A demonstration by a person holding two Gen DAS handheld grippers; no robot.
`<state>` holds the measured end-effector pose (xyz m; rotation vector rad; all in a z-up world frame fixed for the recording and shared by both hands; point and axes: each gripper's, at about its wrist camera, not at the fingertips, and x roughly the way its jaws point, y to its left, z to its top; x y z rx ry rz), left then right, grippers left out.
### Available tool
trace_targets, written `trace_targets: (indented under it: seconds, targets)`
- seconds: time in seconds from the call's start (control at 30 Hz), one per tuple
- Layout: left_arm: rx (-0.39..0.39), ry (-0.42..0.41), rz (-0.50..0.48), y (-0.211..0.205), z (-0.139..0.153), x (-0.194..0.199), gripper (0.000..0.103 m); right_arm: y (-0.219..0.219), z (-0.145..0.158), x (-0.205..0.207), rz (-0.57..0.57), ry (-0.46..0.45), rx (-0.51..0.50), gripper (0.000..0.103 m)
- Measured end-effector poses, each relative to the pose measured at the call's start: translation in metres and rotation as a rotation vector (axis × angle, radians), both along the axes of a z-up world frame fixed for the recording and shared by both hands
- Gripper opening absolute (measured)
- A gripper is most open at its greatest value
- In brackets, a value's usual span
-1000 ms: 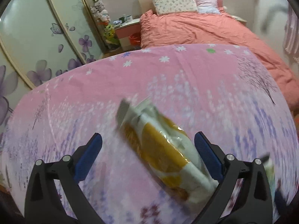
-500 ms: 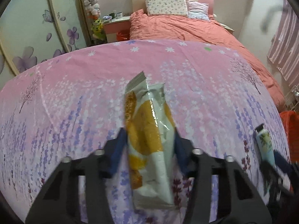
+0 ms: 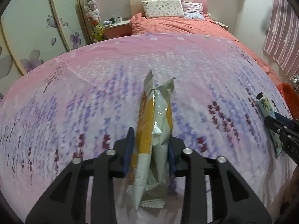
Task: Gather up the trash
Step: 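Carry the tube and snack wrapper over the orange basket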
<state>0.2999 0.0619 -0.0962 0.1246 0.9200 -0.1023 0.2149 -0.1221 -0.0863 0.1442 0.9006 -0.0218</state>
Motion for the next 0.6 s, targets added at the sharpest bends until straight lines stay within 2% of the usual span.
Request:
trace_targets:
  seconds: [0.43,0.6]
  targets:
    - [-0.060,-0.008,0.046,0.015,0.001,-0.002,0.046,-0.001,0.000,0.000,-0.003,0.000,0.014,0.031]
    - [-0.051,-0.007,0.045,0.014,0.001,-0.001,0.046,-0.009,-0.002,-0.002,-0.004,-0.009,0.071,0.031]
